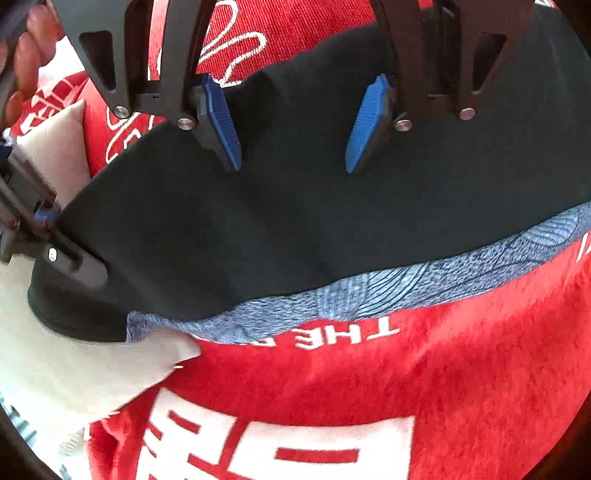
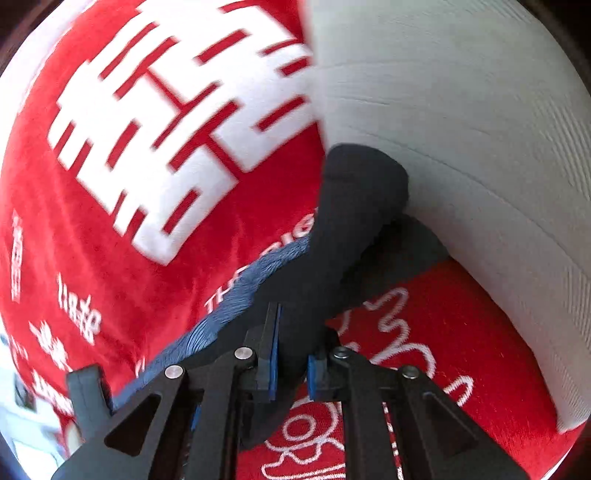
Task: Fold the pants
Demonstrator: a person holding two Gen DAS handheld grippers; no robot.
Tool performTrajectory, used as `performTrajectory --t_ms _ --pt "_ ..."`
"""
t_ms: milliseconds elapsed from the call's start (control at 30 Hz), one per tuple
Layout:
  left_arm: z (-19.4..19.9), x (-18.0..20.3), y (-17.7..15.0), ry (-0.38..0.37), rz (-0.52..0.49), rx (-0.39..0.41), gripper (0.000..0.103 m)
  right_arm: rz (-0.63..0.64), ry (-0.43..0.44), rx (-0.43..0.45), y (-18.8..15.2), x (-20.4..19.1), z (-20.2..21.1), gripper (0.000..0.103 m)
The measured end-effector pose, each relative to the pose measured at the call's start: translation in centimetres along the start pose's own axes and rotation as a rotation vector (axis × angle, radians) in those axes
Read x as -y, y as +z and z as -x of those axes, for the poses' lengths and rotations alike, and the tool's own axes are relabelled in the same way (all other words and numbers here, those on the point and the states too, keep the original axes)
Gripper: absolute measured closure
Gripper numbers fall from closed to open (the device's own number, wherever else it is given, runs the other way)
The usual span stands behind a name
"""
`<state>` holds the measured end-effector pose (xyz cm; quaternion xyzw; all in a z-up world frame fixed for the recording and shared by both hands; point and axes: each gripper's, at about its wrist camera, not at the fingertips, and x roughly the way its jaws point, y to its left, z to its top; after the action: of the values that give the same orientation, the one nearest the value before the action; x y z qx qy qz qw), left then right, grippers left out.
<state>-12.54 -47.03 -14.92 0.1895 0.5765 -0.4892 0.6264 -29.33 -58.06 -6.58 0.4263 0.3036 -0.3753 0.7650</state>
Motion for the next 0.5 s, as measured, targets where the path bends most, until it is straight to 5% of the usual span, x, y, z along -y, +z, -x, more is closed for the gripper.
performTrajectory --t_ms 233,367,500 --pt "1.0 -1.2 -0.5 -0.085 0.007 0.014 0.043 0.285 -0.002 0.002 -0.9 -6.3 1.6 0.091" --pt "3.1 -4.0 -0.4 -0.141 0.094 -0.035 0.043 0.456 -0.016 -0.001 -2.1 -10.7 2.3 0.092" --pt "8.2 -9.3 -1.8 -0.087 0.156 0.014 0.043 0.589 -0.026 -0.007 -4.0 -15.4 2.5 0.091"
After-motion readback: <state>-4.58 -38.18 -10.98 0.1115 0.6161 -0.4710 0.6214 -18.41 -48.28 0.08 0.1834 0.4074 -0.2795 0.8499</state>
